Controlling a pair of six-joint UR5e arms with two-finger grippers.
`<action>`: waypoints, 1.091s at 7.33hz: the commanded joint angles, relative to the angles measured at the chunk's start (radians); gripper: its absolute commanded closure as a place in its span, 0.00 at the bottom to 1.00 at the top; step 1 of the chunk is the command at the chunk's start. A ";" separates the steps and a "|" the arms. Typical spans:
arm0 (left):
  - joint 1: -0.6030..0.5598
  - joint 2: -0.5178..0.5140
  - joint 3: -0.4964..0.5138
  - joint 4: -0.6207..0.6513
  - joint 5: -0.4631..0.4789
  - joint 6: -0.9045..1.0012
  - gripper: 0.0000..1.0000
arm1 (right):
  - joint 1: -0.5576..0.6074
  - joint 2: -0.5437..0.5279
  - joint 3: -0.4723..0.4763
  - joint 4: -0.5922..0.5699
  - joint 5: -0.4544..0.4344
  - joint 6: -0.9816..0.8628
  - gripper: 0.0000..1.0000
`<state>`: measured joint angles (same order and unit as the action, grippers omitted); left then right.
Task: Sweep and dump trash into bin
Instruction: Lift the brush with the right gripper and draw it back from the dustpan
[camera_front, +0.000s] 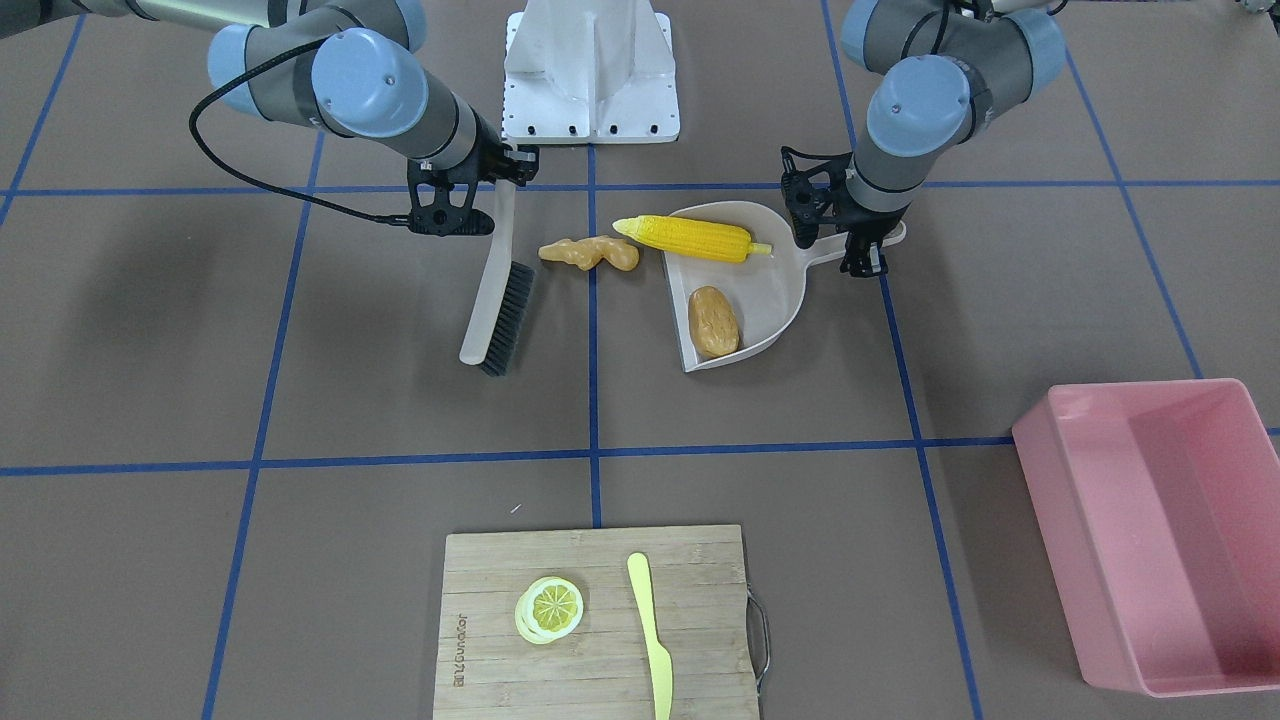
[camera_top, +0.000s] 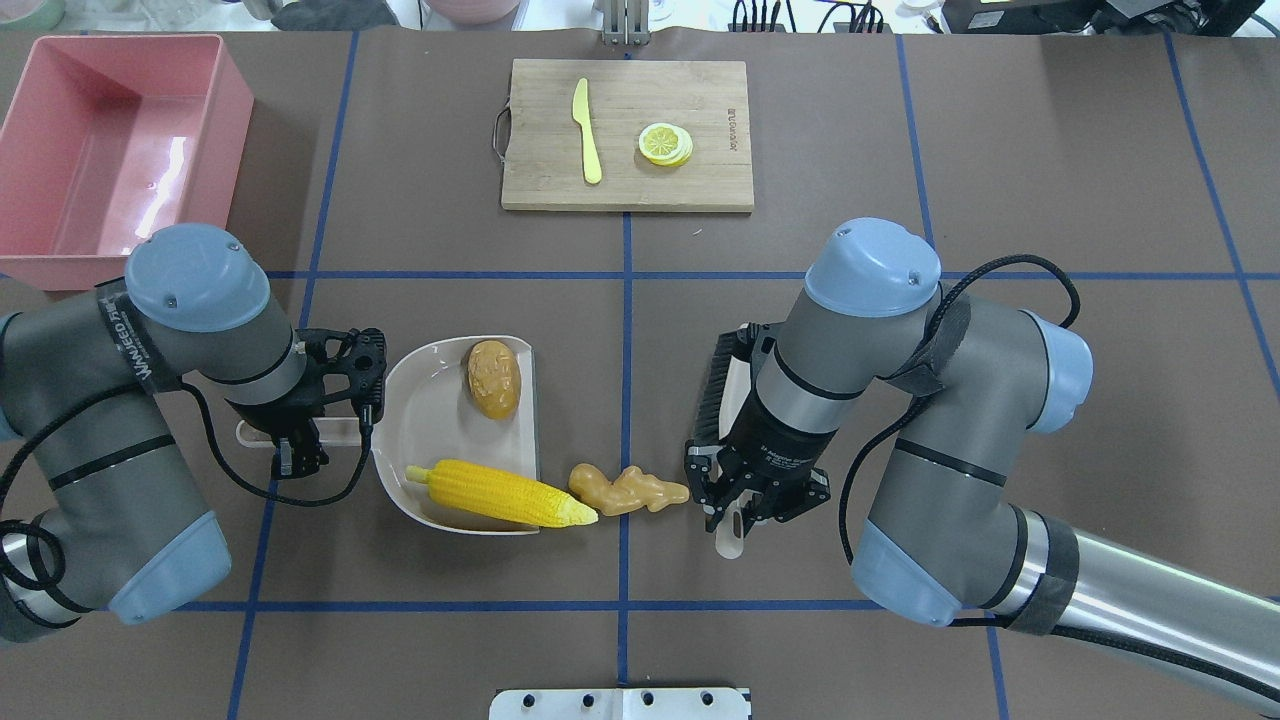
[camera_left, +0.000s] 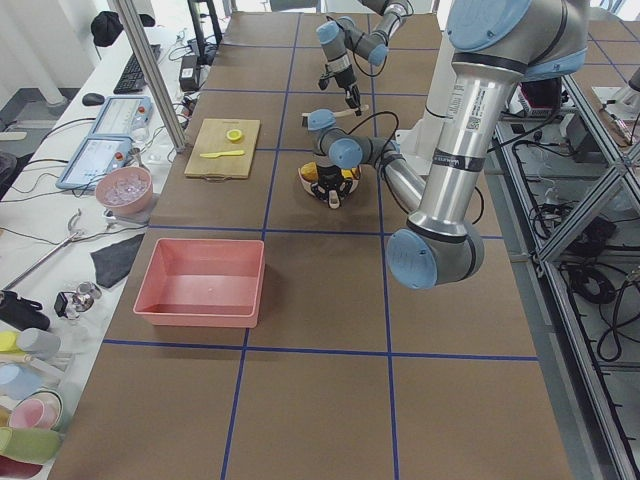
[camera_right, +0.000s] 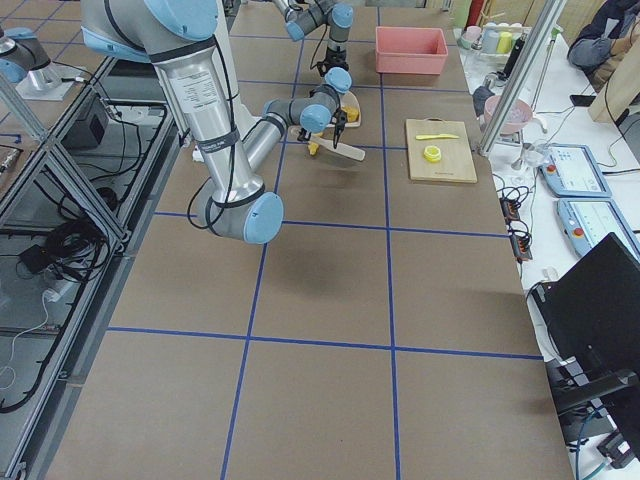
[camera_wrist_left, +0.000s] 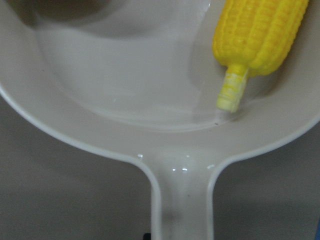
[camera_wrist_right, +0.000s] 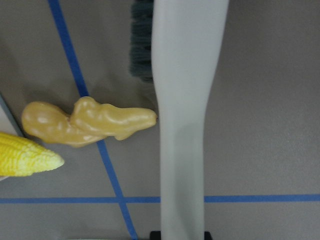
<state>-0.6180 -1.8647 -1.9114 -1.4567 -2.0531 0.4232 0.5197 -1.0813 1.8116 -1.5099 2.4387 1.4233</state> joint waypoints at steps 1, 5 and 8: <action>0.003 -0.001 -0.002 -0.001 0.001 0.015 1.00 | -0.009 0.001 -0.017 0.002 0.068 0.118 1.00; 0.007 0.004 0.005 -0.030 0.004 0.014 1.00 | 0.067 -0.003 -0.014 0.017 0.095 0.005 1.00; 0.014 0.002 -0.005 -0.027 0.005 0.014 1.00 | 0.221 -0.020 0.001 0.014 0.118 -0.272 1.00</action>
<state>-0.6079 -1.8620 -1.9122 -1.4850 -2.0482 0.4372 0.6707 -1.0892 1.7972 -1.4958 2.5399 1.2704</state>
